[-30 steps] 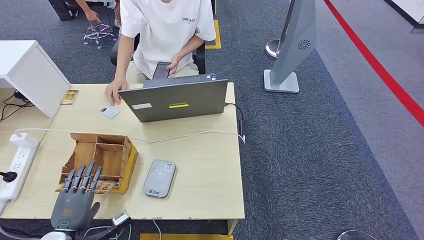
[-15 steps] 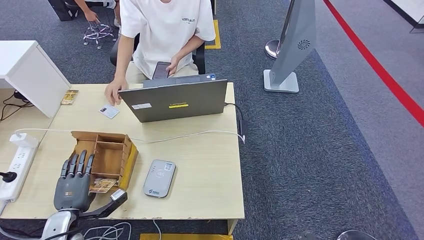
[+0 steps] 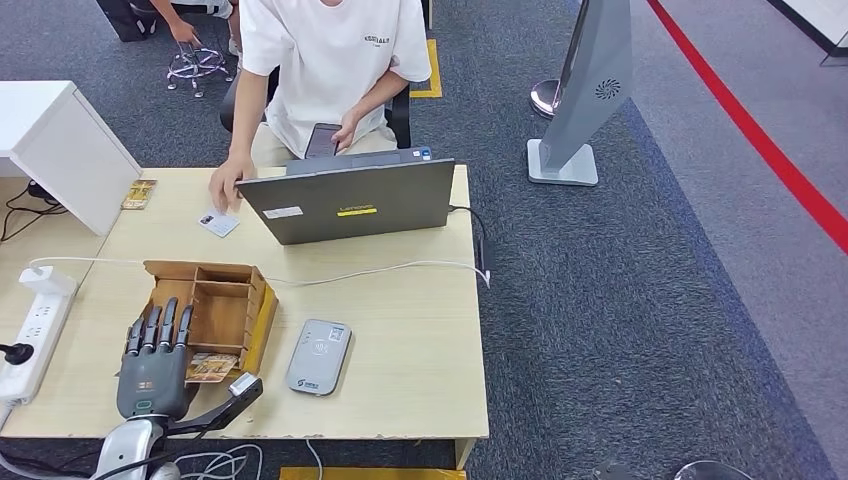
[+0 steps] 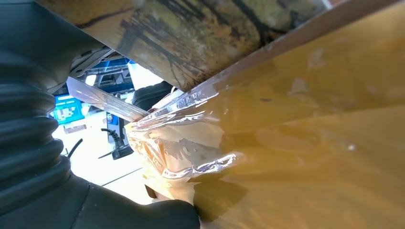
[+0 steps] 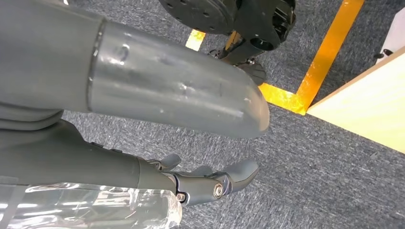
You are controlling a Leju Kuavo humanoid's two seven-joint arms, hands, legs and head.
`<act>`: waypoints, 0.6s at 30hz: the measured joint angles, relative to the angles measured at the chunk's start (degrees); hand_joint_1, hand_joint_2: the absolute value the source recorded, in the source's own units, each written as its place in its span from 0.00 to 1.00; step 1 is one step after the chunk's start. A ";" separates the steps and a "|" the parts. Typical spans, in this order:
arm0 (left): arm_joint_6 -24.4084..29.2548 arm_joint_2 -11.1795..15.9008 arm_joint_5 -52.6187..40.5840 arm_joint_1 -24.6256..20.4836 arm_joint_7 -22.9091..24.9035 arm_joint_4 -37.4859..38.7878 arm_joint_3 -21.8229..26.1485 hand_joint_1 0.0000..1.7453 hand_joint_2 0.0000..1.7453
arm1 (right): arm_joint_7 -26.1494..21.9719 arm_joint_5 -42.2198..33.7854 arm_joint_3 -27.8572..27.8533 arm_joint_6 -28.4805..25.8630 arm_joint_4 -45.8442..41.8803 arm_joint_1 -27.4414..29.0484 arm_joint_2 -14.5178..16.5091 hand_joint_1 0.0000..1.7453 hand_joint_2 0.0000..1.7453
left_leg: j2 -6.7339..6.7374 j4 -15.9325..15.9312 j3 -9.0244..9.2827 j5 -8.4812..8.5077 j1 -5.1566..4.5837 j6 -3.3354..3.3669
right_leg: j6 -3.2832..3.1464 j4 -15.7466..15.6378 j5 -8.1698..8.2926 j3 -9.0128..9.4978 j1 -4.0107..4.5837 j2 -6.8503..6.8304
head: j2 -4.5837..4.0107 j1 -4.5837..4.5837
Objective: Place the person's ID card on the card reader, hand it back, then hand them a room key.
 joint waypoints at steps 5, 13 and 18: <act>0.11 -0.44 -0.23 0.40 -0.10 -0.69 -0.02 0.00 1.00 | 0.69 -1.14 0.75 -0.36 -0.01 0.52 -0.37 0.00 0.00 | 0.00 0.00 -0.01 0.00 0.00 0.00 | 0.00 0.00 0.00 0.00 0.00 0.00 | 0.00 0.00; 0.03 -0.88 -4.35 5.22 2.27 -9.86 -2.17 0.00 1.00 | 1.42 -2.00 0.92 -0.23 -1.12 2.24 -0.34 0.00 0.00 | 0.02 0.00 -0.02 -0.02 -0.01 0.01 | 0.01 -0.02 -0.01 -0.02 -0.01 0.01 | 0.00 0.01; -0.22 -0.69 -4.93 7.92 3.89 -15.62 -4.56 0.00 1.00 | 1.39 -1.81 0.75 0.40 -2.11 2.83 -0.03 0.00 0.00 | 0.02 0.00 -0.02 -0.02 -0.01 0.01 | 0.01 -0.02 -0.01 -0.03 0.00 0.01 | 0.00 0.00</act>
